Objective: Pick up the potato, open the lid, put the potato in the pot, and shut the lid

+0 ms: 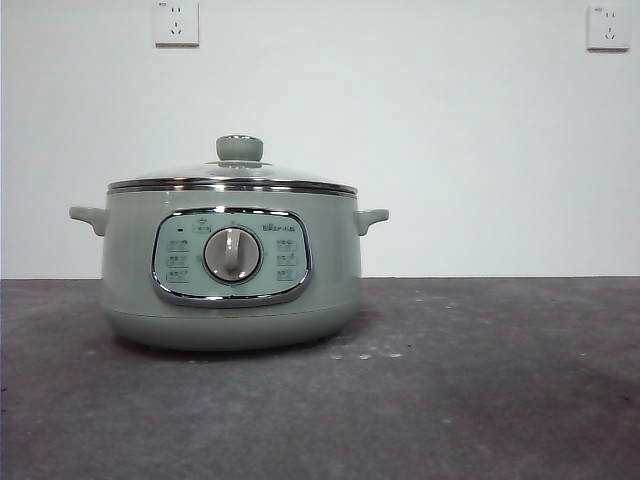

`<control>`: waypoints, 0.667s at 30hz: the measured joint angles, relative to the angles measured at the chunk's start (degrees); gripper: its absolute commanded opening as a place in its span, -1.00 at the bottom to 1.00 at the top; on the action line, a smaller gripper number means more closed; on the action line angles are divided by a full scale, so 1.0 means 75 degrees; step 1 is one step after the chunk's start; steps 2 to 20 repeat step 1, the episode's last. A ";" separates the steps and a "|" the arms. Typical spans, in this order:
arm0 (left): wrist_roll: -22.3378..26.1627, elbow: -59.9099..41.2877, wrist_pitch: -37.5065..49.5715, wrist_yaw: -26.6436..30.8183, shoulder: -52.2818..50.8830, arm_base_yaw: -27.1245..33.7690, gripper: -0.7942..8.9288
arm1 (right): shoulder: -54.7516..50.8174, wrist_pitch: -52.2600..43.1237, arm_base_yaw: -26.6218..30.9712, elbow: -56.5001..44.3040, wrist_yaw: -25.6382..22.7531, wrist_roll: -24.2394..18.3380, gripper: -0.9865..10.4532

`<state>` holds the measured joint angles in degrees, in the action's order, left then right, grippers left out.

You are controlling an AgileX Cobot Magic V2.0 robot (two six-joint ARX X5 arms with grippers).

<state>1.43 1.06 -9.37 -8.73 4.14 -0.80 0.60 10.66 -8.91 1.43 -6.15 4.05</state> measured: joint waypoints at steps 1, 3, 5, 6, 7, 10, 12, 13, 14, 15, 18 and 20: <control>0.0000 0.0000 0.0000 0.0000 0.0000 0.0000 -0.84 | 0.0000 0.0000 0.0000 0.0000 0.0000 0.0000 -0.83; 0.0000 0.0000 0.0000 0.0000 0.0000 0.0000 -0.84 | 0.0000 0.0000 0.0000 0.0000 0.0000 0.0000 -0.83; 0.0000 0.0000 0.0000 0.0000 0.0000 0.0000 -0.84 | 0.0000 0.0000 0.0000 0.0000 0.0000 0.0000 -0.83; 0.0000 0.0000 0.0000 0.0000 0.0000 0.0000 -0.84 | 0.0000 0.0000 0.0000 0.0000 0.0000 0.0000 -0.83; 0.0000 0.0000 0.0000 0.0000 0.0000 0.0000 -0.84 | 0.0000 0.0000 0.0000 0.0000 0.0000 0.0000 -0.83; 0.0000 0.0000 0.0000 0.0000 0.0000 0.0000 -0.84 | 0.0000 0.0000 0.0000 0.0000 0.0000 0.0000 -0.83; 0.0000 0.0000 0.0000 0.0000 0.0000 0.0000 -0.84 | 0.0000 0.0000 0.0000 0.0000 0.0000 0.0000 -0.83; 0.0000 0.0000 0.0000 0.0000 0.0000 0.0000 -0.84 | 0.0000 0.0000 0.0000 0.0000 0.0000 0.0000 -0.83; 0.0000 0.0000 0.0000 0.0000 0.0000 0.0000 -0.84 | 0.0000 0.0000 0.0000 0.0000 0.0000 0.0000 -0.83; 0.0000 0.0000 0.0000 0.0000 0.0000 0.0000 -0.84 | 0.0000 0.0000 0.0000 0.0000 0.0000 0.0000 -0.83; 0.0000 0.0000 0.0000 0.0000 0.0000 0.0000 -0.84 | 0.0000 0.0000 0.0000 0.0000 0.0000 0.0000 -0.83; 0.0000 0.0000 0.0000 0.0000 0.0000 0.0000 -0.84 | 0.0000 0.0000 0.0000 0.0000 0.0000 0.0000 -0.83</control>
